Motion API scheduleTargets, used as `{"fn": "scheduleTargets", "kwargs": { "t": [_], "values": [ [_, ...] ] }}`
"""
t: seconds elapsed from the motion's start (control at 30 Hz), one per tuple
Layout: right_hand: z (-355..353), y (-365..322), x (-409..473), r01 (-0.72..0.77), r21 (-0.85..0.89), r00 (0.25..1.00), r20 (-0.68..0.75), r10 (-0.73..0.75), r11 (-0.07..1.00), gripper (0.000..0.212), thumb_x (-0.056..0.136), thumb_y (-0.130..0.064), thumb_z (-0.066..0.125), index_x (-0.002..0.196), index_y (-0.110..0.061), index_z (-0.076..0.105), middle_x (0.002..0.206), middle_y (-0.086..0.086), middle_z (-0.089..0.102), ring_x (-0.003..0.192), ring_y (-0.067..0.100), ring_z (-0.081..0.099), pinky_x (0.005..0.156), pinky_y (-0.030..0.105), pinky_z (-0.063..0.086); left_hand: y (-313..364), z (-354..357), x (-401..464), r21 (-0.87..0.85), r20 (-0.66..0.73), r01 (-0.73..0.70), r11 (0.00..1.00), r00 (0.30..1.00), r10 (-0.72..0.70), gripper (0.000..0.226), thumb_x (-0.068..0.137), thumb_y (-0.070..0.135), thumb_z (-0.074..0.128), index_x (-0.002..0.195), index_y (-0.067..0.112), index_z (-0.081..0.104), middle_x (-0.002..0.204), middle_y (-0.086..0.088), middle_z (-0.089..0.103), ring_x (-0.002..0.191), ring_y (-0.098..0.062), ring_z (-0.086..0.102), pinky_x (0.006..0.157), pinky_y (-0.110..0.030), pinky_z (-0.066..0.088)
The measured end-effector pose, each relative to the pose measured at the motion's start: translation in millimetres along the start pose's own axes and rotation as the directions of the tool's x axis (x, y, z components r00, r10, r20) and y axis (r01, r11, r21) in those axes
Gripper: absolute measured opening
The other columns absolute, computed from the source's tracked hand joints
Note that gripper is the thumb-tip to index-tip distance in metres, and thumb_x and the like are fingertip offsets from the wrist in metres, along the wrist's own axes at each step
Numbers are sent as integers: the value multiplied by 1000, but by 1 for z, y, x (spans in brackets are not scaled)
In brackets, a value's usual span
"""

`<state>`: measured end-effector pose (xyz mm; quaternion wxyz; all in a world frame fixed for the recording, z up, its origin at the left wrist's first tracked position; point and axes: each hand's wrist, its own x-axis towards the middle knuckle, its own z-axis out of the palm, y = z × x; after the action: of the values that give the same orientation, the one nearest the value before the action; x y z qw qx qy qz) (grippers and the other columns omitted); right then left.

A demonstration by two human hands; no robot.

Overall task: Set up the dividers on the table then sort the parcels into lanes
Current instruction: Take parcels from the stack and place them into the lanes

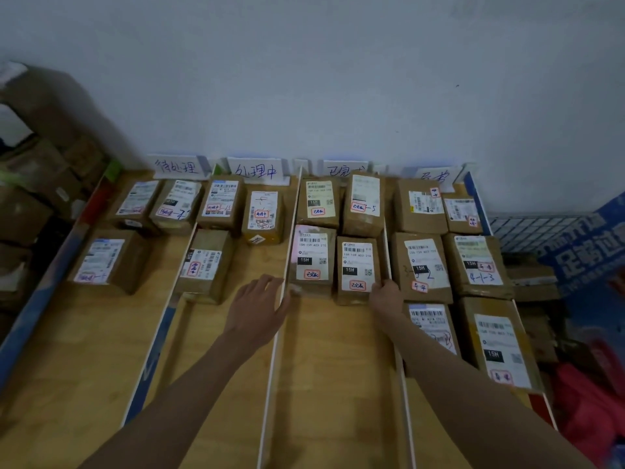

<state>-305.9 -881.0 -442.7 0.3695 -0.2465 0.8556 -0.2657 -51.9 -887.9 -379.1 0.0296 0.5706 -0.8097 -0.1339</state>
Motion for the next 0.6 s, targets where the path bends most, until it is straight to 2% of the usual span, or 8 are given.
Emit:
{"fn": "scheduleTargets", "kwargs": {
  "t": [0.1, 0.17, 0.27, 0.33, 0.47, 0.6],
  "values": [
    [-17, -18, -21, 114, -101, 993, 2, -114, 988, 29, 100, -15, 47, 122, 2, 53, 125, 21, 60, 116, 35, 58, 94, 43, 52, -1, -13, -4, 15, 18, 39, 999, 999, -39, 47, 101, 43, 39, 140, 20, 48, 140, 1, 50, 124, -21, 51, 104, -37, 38],
    [-30, -38, -44, 279, -277, 955, -19, -295, 920, 32, 99, -19, 48, 127, -3, 53, 125, 17, 58, 117, 32, 55, 91, 37, 46, -5, -28, -10, 2, 3, 75, 997, 997, -75, 47, 101, 43, 39, 142, 20, 46, 142, 1, 48, 127, -21, 48, 106, -38, 38],
    [-34, -72, -86, 537, -409, 817, 35, -575, 738, 35, 99, -26, 49, 131, -12, 51, 129, 10, 56, 122, 30, 49, 99, 41, 43, -17, -58, -31, -2, -60, 134, 991, 989, -134, 44, 101, 41, 40, 139, 19, 47, 142, -1, 49, 129, -22, 46, 108, -40, 37],
    [-23, -94, -116, 655, -443, 719, 115, -686, 612, 37, 99, -29, 47, 133, -15, 50, 134, 8, 54, 127, 28, 46, 108, 43, 36, -33, -78, -52, 43, -113, 179, 983, 978, -173, 43, 101, 39, 38, 138, 20, 47, 144, -2, 48, 131, -22, 45, 107, -39, 35],
    [13, -131, -189, 785, -460, 562, 251, -788, 414, 41, 100, -37, 41, 136, -19, 48, 141, 3, 48, 134, 26, 39, 114, 45, 26, -78, -110, -105, 41, -167, 285, 958, 947, -275, 49, 103, 43, 33, 146, 21, 40, 152, 0, 40, 139, -19, 36, 113, -38, 28],
    [55, -156, -254, 857, -438, 437, 342, -832, 270, 45, 99, -38, 41, 137, -16, 47, 142, 8, 48, 136, 29, 37, 115, 48, 26, -130, -138, -158, 5, -207, 381, 924, 905, -372, 50, 102, 44, 35, 146, 21, 40, 155, -1, 37, 141, -22, 35, 115, -40, 27]
  ]
}}
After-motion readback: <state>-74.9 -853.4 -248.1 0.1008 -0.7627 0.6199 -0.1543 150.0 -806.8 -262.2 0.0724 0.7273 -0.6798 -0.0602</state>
